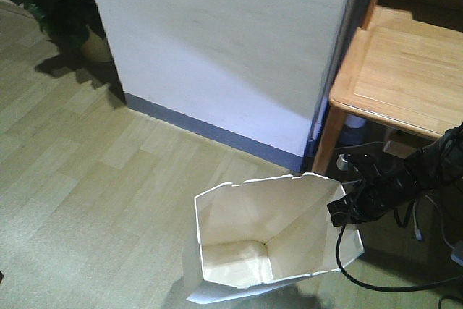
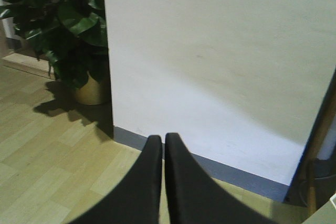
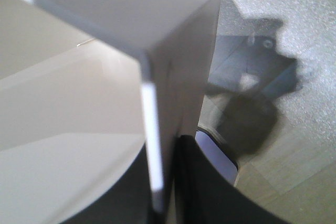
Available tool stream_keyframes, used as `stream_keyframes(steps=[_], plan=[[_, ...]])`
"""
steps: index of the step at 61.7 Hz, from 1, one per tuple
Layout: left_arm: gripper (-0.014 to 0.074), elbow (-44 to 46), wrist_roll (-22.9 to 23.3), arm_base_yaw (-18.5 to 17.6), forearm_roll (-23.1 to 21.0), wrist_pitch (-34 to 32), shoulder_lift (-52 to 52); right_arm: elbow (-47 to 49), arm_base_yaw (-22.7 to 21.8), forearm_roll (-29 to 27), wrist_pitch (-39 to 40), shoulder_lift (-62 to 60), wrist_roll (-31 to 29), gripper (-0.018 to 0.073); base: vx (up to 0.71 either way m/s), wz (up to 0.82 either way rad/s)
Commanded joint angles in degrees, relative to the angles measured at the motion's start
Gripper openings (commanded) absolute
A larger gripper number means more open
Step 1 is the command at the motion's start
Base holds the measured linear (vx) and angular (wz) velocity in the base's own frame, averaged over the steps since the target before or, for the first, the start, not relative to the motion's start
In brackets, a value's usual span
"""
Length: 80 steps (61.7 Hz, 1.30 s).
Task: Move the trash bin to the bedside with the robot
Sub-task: 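Turn the base away from the desk carrying the bin in the right gripper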
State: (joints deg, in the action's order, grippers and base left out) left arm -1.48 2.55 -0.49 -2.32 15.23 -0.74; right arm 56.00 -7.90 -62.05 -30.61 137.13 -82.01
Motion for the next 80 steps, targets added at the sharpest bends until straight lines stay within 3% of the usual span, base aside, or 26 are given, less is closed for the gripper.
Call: stream_keyframes(steps=[1, 80], plan=[[-0.0006, -1.1, 0.3, -0.4, -0.3, -4.0, -0.8, 0.6, -0.1, -3.1, -11.8, -4.2, -0.2, -0.0005, 0.04, 0.28], [-0.0006, -1.1, 0.3, -0.4, -0.3, -4.0, -0.8, 0.6, -0.1, -3.1, -11.8, -4.2, -0.2, -0.0005, 0.05, 0.41]])
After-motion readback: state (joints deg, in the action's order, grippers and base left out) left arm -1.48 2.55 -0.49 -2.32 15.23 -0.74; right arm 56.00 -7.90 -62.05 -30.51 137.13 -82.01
